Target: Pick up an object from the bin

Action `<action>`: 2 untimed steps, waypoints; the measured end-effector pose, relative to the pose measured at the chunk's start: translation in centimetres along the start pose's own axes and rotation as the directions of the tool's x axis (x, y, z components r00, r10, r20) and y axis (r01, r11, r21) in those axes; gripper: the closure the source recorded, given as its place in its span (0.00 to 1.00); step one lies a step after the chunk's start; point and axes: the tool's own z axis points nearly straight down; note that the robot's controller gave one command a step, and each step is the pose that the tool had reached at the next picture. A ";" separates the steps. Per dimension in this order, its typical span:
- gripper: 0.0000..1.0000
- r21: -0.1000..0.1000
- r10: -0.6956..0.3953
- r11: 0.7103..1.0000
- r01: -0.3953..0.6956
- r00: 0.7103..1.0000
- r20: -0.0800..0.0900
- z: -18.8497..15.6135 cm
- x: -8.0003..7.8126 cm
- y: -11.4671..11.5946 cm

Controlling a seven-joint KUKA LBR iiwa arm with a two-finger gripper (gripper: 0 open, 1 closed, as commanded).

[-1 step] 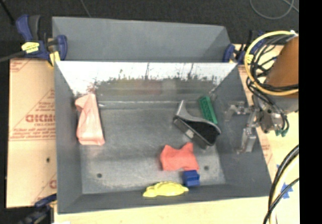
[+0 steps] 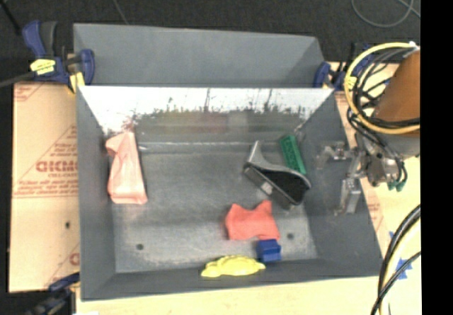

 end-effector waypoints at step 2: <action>0.00 0.005 -0.280 0.960 0.280 0.960 0.008 5.8 0.8 2.5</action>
Offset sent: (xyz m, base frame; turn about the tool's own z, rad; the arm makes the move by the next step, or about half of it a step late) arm -0.0224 0.0418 -0.1314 -0.4837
